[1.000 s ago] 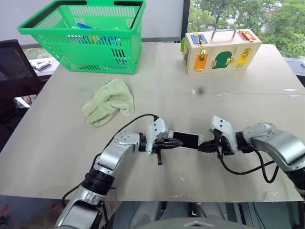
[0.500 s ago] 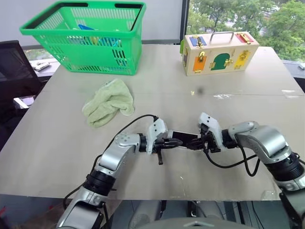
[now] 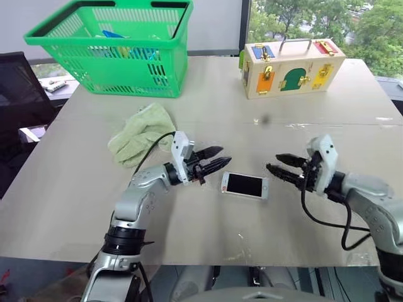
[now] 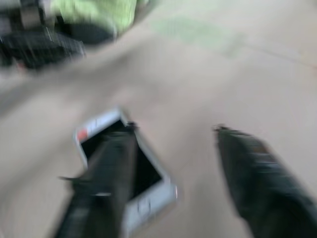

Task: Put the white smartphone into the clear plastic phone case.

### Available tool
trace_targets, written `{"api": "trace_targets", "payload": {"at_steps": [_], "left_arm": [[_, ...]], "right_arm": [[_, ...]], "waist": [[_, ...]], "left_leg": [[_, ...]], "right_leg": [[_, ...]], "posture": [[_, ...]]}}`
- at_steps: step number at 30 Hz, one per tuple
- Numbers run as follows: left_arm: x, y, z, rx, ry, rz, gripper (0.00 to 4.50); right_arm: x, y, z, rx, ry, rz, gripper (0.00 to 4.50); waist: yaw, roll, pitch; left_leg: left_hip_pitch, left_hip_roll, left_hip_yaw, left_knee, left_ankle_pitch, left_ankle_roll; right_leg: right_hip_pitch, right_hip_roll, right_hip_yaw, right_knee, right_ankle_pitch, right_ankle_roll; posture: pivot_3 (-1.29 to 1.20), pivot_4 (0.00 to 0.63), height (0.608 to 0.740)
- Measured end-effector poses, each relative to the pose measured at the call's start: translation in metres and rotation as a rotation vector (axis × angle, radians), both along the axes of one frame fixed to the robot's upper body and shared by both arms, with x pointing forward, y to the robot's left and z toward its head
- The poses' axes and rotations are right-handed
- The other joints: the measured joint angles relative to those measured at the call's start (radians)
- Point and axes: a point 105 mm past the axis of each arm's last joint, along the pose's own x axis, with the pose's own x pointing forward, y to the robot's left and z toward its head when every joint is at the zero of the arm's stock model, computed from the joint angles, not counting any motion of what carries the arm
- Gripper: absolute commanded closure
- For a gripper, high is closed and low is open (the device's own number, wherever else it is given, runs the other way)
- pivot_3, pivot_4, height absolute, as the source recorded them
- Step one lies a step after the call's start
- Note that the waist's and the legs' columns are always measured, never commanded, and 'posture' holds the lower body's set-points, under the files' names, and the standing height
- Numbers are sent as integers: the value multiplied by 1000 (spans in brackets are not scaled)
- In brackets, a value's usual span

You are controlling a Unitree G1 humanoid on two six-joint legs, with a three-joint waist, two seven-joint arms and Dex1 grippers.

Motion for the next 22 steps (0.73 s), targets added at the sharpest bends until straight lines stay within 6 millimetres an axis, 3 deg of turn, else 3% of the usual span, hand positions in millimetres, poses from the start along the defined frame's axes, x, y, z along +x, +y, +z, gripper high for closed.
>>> {"api": "trace_targets", "payload": {"at_steps": [1, 4, 12, 16, 22], "left_arm": [[-2, 4, 1, 6, -2, 2, 69], [-13, 18, 0, 41, 7, 0, 69], [-45, 64, -25, 164, 106, 50, 69], [-48, 74, -30, 168, 126, 100, 69], [-44, 87, -22, 168, 100, 209, 69]], "right_arm": [[-4, -3, -3, -27, -2, -1, 16], [-19, -20, -4, -92, -22, -18, 16], [-58, -67, -4, -162, -13, -125, 16], [-66, -76, -5, -148, -4, -159, 16], [-73, -84, -8, -126, -4, -219, 16]], "waist": [[-1, 0, 0], [-4, 1, 0], [3, 2, 1], [2, 2, 2], [2, 2, 2]], "left_leg": [[0, 0, 0, 0, 0, 0], [1, 1, 2, 0, 0, -1], [2, 2, 2, -1, -3, -4], [2, 3, 2, 0, -3, -4], [2, 3, 3, 0, -3, -4]], "right_leg": [[0, 0, 0, 0, 0, 0], [0, 0, 2, 0, 0, 0], [1, 1, 3, 0, -3, 1], [1, 1, 3, 0, -5, 0], [1, 1, 3, 0, -5, 0]], "posture": [[0, 150, 740], [0, 150, 740], [0, 150, 740], [0, 150, 740], [0, 150, 740]]}}
